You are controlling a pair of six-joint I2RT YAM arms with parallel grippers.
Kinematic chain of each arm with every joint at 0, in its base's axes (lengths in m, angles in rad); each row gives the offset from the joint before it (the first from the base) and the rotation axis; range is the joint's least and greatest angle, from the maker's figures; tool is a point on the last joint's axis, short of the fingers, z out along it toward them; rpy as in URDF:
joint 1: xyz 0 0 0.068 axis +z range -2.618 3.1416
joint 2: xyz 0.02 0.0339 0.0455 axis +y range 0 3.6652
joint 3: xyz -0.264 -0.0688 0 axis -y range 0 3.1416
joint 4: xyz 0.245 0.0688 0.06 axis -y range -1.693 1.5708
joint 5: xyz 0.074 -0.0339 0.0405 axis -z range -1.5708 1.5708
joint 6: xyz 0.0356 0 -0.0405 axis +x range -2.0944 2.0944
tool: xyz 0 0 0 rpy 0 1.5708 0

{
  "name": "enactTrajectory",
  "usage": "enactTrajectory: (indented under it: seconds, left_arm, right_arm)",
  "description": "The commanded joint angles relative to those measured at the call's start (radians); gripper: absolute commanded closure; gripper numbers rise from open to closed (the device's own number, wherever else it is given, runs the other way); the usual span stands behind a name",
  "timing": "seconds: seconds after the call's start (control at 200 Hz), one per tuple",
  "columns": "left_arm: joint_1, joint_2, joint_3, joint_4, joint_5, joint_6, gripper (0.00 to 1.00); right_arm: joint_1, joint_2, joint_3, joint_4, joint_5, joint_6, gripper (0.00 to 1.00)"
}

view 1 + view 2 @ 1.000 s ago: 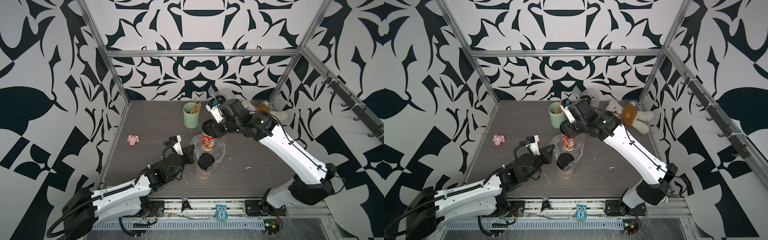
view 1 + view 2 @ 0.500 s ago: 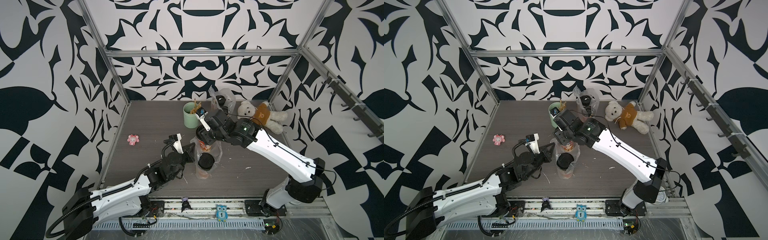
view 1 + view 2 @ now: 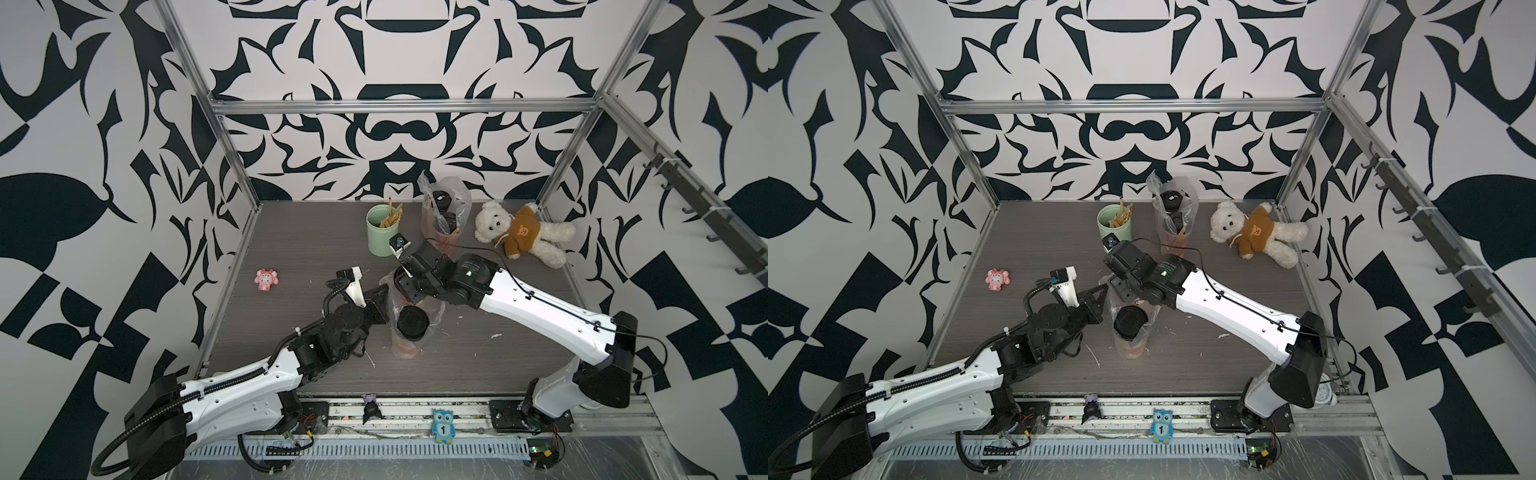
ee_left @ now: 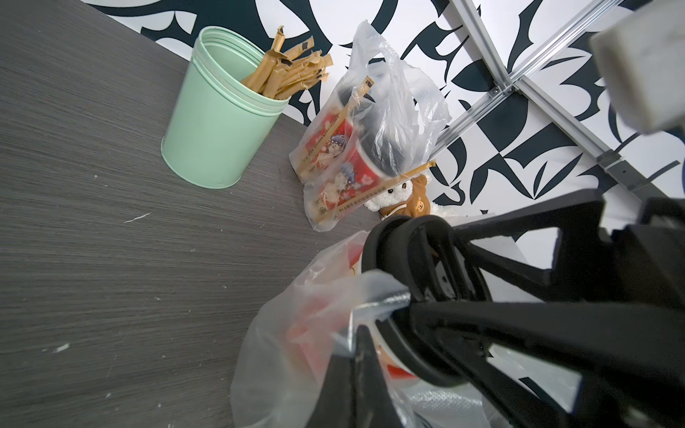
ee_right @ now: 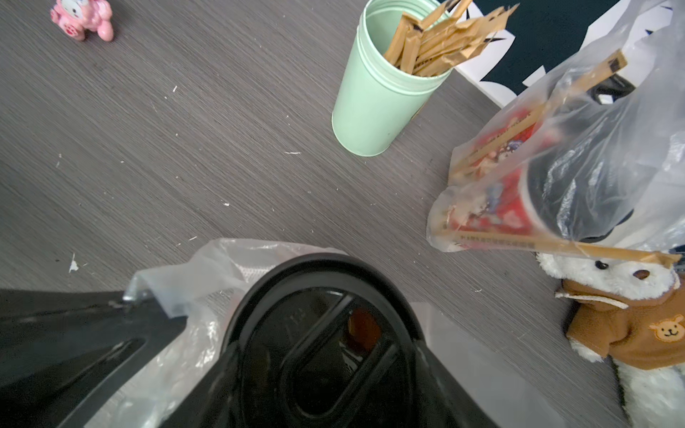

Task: Pack milk tea into plastic carrier bags
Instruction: Place the milk tea cup in the plastic carrier bag.

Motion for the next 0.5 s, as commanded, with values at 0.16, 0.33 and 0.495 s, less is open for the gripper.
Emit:
enactTrajectory:
  seconds: [0.16,0.33,0.495]
  left_arm:
    - [0.0,-0.026,0.023,0.013,-0.037,0.013,1.0]
    - [0.0,-0.027,0.022,0.012,-0.04,0.016,1.0]
    - [0.002,-0.031,0.02,0.009,-0.046,0.016,1.0]
  right_arm:
    - [0.004,-0.04,-0.048,0.13,-0.005,0.067,0.38]
    - [0.0,-0.028,-0.042,0.121,-0.035,0.078,0.38]
    - [-0.024,-0.016,-0.049,0.111,-0.097,0.108,0.38]
